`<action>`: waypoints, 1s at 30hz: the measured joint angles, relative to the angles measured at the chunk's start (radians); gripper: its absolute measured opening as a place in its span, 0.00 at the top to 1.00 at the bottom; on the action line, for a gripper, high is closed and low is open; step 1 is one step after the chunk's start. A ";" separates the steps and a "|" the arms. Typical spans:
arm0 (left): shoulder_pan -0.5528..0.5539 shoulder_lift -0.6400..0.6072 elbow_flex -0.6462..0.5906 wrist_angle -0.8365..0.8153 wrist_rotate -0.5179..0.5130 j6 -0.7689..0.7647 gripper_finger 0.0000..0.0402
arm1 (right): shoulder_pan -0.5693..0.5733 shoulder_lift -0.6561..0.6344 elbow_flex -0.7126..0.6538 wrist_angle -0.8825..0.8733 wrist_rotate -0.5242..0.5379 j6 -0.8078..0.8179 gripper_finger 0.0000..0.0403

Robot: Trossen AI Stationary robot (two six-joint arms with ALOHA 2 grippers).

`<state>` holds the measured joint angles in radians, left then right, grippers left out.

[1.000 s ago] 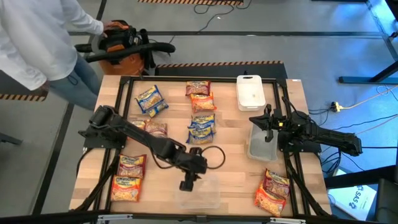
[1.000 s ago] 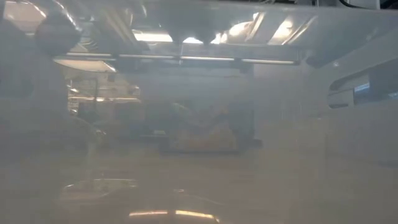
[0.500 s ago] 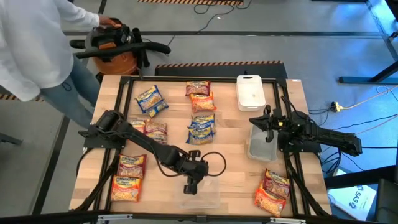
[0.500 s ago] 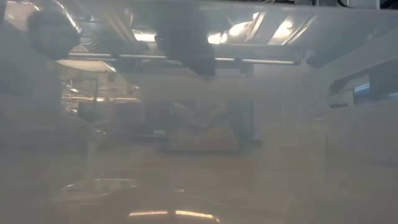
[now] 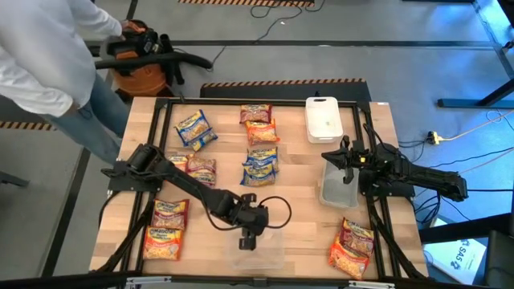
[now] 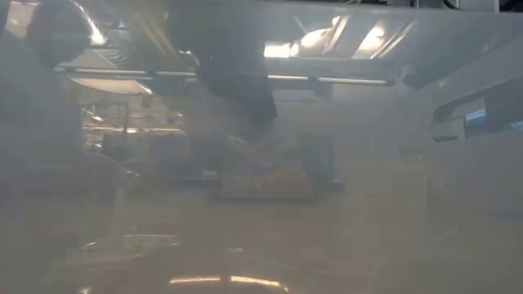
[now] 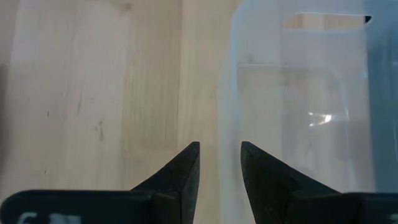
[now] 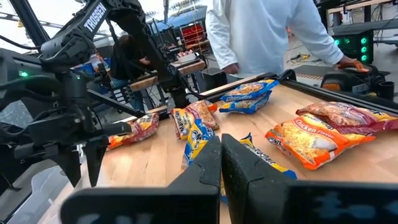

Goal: Sort Maruchan noodles
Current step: Adjust the transparent bin

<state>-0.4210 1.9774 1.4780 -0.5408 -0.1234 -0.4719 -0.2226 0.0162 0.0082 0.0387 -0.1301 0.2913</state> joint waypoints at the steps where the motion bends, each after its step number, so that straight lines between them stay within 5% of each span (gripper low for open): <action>1: 0.000 0.000 0.000 0.000 0.000 -0.014 0.75 | 0.000 0.000 0.000 0.000 0.004 0.000 1.00; 9: 0.003 0.000 0.000 -0.002 0.013 -0.118 0.98 | 0.000 0.000 0.000 -0.001 0.006 0.000 1.00; 30: 0.062 -0.003 0.000 -0.132 -0.113 -0.728 0.99 | 0.000 0.000 0.000 -0.002 0.006 0.000 1.00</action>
<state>-0.3592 1.9743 1.4780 -0.6731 -0.2364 -1.1995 -0.2226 0.0162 0.0086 0.0368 -0.1238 0.2909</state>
